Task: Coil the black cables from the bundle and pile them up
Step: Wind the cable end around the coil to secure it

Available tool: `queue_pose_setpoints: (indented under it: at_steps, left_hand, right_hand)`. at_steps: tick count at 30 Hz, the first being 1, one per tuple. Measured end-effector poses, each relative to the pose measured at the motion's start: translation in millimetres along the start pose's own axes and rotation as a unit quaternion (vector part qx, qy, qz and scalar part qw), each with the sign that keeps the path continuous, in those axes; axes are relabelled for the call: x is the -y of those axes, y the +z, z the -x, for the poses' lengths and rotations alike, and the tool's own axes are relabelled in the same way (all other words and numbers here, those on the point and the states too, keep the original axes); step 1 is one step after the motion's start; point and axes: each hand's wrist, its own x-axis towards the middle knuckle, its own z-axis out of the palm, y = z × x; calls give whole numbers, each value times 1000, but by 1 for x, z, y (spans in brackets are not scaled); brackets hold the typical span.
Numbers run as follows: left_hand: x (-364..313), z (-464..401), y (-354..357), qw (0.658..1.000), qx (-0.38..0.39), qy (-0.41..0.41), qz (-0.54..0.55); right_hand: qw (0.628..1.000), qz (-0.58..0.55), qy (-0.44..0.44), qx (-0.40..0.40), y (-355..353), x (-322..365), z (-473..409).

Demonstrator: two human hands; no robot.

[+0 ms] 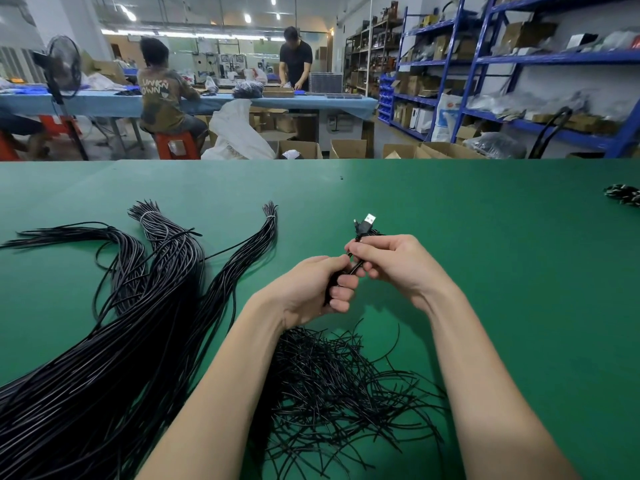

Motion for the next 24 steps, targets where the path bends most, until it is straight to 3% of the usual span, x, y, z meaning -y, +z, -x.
queue_pose_setpoints:
  at_steps: [5,12,20,22,24]
  left_hand:
    - [-2,1,-1,999,-7,2,36]
    - [-3,1,-9,999,-11,23,-46]
    - [2,-7,-16,993,-83,36,72]
    - [3,-8,-19,987,-108,56,100]
    - [3,-10,-22,980,-126,72,135]
  right_hand:
    - [1000,4,12,-13,0,-2,-3]
    - [999,-25,28,22,-10,0,-2]
    - [999,-14,16,-28,-2,1,-1]
    - [994,94,57,3,-2,6,2]
    - [945,282,109,124,0,8,6]
